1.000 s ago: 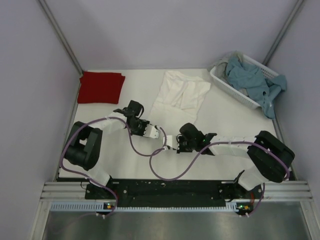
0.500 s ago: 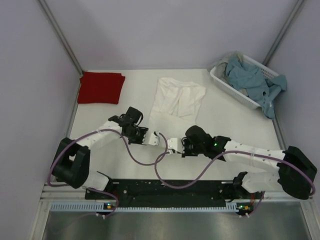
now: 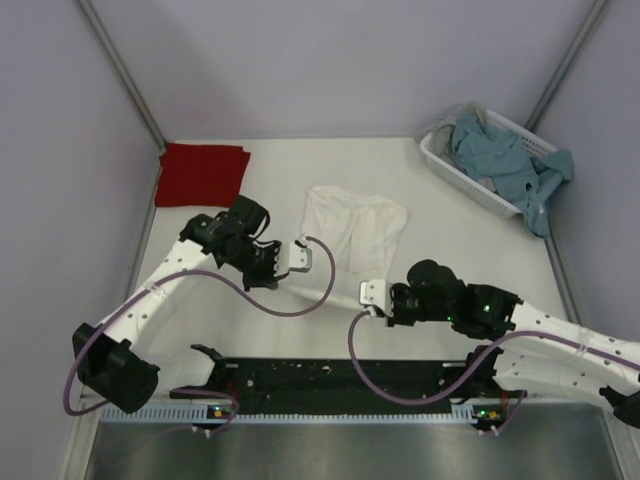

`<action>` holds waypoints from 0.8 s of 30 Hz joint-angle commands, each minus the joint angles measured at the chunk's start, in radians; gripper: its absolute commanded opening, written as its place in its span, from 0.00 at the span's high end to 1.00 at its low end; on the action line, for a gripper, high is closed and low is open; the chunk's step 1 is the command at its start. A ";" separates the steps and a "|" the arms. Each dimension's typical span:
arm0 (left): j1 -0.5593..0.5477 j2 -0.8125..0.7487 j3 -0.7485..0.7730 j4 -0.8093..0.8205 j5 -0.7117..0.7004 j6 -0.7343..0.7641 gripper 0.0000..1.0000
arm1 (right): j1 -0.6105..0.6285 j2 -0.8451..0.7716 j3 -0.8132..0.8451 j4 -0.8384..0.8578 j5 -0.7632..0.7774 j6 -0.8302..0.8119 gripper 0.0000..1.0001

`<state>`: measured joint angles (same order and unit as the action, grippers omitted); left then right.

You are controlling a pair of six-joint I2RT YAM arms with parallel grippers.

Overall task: Fold and stack the t-shirts
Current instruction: Fold the long partially folded tshirt into a neat square

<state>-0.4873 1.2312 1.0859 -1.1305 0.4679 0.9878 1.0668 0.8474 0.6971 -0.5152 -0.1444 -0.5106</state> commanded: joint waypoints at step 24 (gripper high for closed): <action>0.050 0.540 0.686 0.385 -0.294 -0.356 1.00 | -0.743 0.352 0.215 0.432 -0.219 0.104 1.00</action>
<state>-0.4587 1.7164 1.6844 -0.8181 0.2634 0.6716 0.3809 1.1389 0.8173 -0.1730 -0.3489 -0.4313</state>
